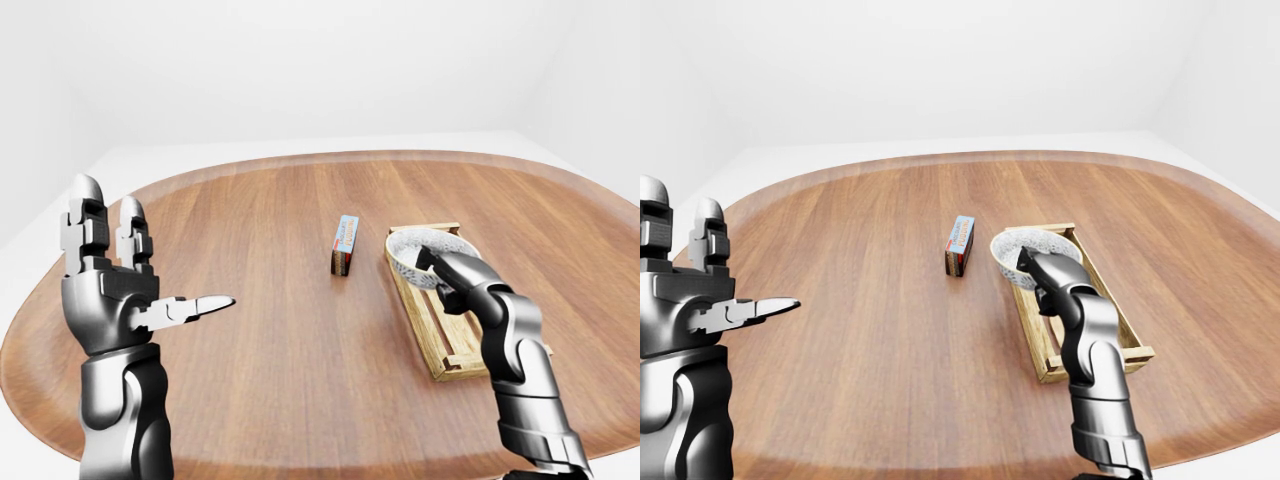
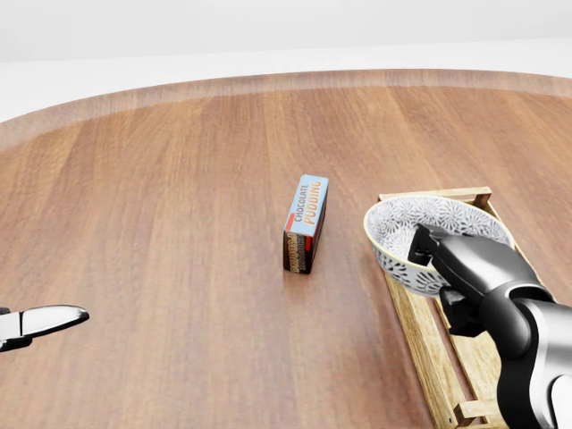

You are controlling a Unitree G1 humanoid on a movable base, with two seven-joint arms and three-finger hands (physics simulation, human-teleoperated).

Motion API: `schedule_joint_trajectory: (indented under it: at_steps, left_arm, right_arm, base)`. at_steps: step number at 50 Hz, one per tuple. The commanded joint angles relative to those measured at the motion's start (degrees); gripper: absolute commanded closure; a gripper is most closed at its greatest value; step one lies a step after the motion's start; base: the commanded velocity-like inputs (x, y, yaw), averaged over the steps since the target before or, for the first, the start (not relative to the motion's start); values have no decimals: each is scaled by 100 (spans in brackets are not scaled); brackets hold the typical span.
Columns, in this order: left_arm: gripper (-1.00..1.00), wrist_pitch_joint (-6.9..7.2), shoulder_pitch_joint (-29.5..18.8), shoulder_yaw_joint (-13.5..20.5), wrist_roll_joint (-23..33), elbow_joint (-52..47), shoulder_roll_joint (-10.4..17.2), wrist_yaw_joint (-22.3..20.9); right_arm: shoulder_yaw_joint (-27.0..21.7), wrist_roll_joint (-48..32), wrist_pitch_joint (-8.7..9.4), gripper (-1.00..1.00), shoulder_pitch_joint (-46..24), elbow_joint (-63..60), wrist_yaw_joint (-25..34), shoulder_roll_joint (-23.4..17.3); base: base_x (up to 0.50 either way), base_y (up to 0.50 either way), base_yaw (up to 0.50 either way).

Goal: Pick up the bowl on the left and put it in the tray.

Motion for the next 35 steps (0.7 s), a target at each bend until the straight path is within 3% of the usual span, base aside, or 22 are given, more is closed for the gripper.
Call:
schedule_joint_trajectory:
  at_steps: [1, 35]
  left_arm:
    - [-100, 0, 12, 8, -1, 1, -2, -13]
    - [-100, 0, 8, -14, 15, 45, -10, -34]
  right_arm:
    - [-60, 169, -1, 100, -117, -16, 0, -148]
    - [-256, 154, -1, 100, -400, 406, 0, -467]
  base:
    - [0, 0, 0]
    - [0, 0, 0]
